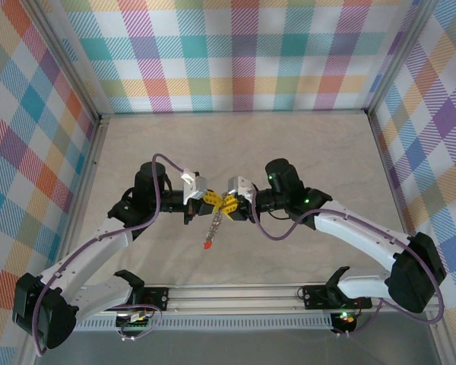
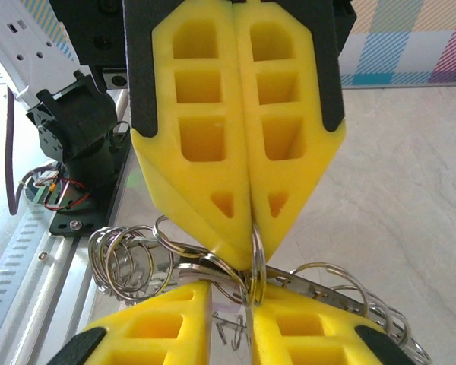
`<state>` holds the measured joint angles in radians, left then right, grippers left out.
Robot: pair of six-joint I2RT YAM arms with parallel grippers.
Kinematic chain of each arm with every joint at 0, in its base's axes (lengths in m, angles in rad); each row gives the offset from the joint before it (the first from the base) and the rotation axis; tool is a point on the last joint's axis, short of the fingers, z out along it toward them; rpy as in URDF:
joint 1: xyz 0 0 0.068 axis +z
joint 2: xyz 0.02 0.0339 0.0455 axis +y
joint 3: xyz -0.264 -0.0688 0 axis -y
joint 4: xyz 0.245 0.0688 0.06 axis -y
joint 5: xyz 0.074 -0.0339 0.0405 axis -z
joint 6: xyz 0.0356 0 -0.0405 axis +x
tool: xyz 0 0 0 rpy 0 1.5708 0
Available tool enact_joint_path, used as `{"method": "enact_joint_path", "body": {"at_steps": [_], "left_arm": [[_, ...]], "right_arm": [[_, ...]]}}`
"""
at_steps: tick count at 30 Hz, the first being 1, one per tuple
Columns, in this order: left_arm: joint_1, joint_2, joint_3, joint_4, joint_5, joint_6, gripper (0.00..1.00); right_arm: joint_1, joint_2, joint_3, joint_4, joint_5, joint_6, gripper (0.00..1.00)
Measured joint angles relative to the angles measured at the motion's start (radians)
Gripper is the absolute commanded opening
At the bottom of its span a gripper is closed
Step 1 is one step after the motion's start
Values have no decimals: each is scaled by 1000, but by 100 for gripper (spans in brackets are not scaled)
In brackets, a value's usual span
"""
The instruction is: Put the keys on the keyring
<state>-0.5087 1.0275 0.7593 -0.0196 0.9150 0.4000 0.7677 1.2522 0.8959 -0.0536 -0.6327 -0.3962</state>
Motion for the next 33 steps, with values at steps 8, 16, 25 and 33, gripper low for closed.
{"method": "enact_joint_path", "body": {"at_steps": [8,16,25,33], "left_arm": [[0,6,0,-4,2,8,0],[0,14,0,2,8,4,0],[0,19,-7,63,17,-56,0],[0,19,-7,82,27,-76,0]], "right_arm": [[-26,-63,-10,5,-2,-1,18],[-29,-62,-15,12,-12,0,20],[-29,-62,-41,44,-13,25,21],[-29,-60,-44,65,-26,47,21]]}}
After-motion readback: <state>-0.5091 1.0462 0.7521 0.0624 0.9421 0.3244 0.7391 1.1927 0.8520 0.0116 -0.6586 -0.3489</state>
